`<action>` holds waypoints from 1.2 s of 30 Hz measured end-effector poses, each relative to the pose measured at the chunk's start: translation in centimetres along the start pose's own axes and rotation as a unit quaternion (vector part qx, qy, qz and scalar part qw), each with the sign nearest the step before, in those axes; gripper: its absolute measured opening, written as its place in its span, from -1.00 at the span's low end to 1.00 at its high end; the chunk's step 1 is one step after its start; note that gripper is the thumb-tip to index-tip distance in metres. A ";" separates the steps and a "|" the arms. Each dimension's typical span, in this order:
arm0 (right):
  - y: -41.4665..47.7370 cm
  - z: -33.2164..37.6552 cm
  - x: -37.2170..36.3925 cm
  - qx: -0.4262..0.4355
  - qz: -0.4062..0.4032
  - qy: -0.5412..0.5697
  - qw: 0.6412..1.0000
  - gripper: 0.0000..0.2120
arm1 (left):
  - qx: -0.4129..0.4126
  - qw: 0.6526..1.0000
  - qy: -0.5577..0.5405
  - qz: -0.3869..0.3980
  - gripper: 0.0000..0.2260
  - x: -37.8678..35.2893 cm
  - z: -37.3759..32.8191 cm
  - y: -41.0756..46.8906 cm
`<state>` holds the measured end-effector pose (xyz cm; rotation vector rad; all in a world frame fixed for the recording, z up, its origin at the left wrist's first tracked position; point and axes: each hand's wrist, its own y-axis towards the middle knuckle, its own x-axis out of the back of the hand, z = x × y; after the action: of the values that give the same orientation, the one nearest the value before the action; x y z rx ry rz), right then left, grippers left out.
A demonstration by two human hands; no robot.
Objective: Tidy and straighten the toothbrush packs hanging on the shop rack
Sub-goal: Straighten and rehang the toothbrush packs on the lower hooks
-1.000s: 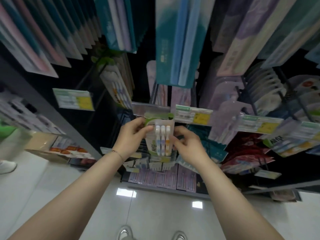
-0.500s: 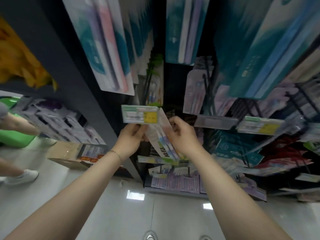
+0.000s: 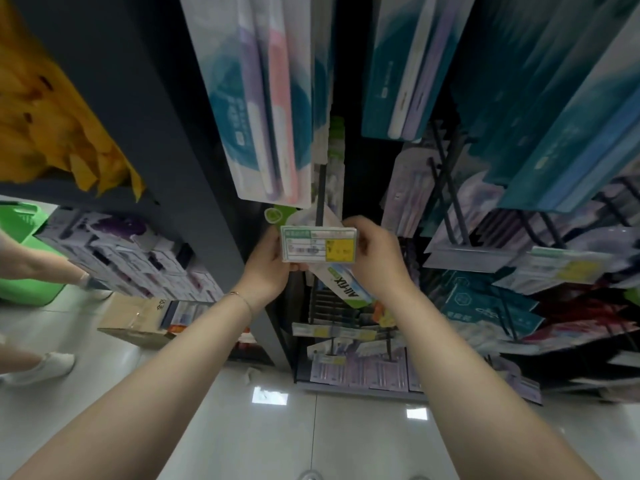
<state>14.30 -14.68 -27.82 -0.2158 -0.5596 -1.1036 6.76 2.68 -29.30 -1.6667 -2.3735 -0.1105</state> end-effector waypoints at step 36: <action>-4.8 -1.8 -0.8 0.056 0.077 -0.004 0.995 -0.82 | -0.095 0.991 0.098 -0.011 -0.73 0.5 0.1 -5.6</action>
<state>10.39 -17.01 -30.26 -0.1634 -0.5995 -0.9192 1.34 1.19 -28.87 -1.6235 -2.2935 -0.4948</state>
